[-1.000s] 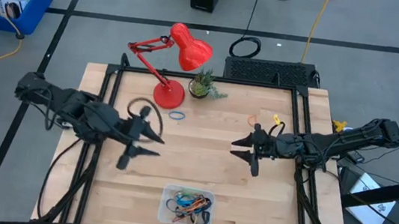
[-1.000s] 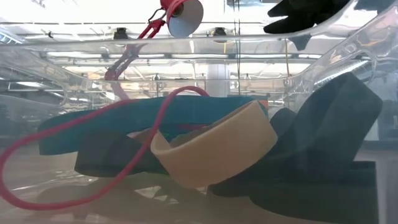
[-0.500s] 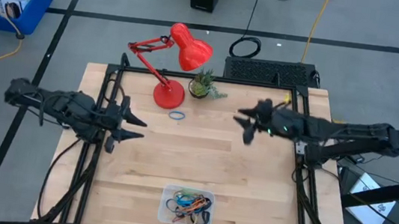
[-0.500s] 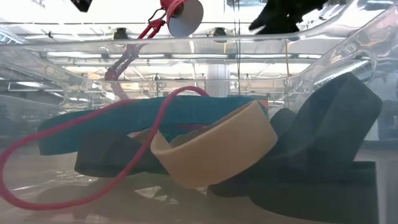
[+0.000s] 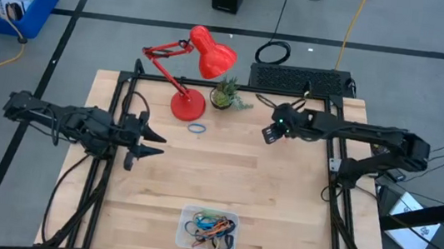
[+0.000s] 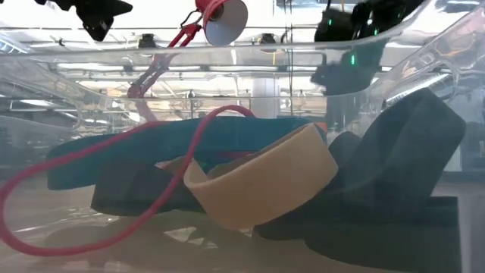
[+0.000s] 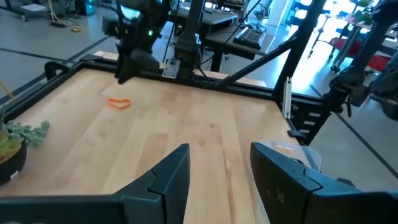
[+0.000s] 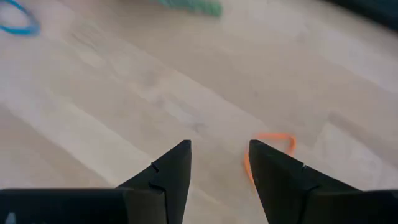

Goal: Pick and place rubber bands into bin
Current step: Put the orange rubber band into the transparent bin

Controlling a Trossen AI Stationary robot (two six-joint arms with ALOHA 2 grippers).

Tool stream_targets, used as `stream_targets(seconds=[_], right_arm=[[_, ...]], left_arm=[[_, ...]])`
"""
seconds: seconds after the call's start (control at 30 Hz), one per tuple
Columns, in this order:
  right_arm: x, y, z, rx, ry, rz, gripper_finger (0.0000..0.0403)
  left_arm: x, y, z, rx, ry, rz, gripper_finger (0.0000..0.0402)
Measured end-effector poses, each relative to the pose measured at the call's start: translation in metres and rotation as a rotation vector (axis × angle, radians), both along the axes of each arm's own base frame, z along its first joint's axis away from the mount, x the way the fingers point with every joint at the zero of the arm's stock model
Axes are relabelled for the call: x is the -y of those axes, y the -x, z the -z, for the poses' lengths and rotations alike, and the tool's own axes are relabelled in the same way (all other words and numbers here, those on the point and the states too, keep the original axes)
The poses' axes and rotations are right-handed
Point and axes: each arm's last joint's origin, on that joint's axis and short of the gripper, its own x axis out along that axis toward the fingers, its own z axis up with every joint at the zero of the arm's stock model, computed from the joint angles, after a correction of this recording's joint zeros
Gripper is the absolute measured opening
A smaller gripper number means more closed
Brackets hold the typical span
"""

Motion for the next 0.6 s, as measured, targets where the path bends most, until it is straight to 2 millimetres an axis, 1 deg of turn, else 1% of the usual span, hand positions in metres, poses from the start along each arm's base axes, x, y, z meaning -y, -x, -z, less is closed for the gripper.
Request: stream_targets(seconds=[0.1,0.2,0.37,0.6], right_arm=[[0.004,0.002,0.02,-0.047,-0.057,0.04,0.0155],[0.007,0.004,0.034,-0.08,-0.07,0.057,0.0155],[0.013,0.007,0.052,-0.076,-0.083,0.087,0.0155],[0.017,0.013,0.072,-0.02,-0.112,0.096,0.0155]], left_arm=[[0.0,0.0,0.0,-0.002,0.001,-0.003,0.0175],[0.0,0.0,0.0,-0.002,0.001,-0.002,0.0175],[0.0,0.0,0.0,-0.004,0.008,-0.002,0.0175],[0.0,0.0,0.001,-0.007,0.025,-0.005,0.0175]])
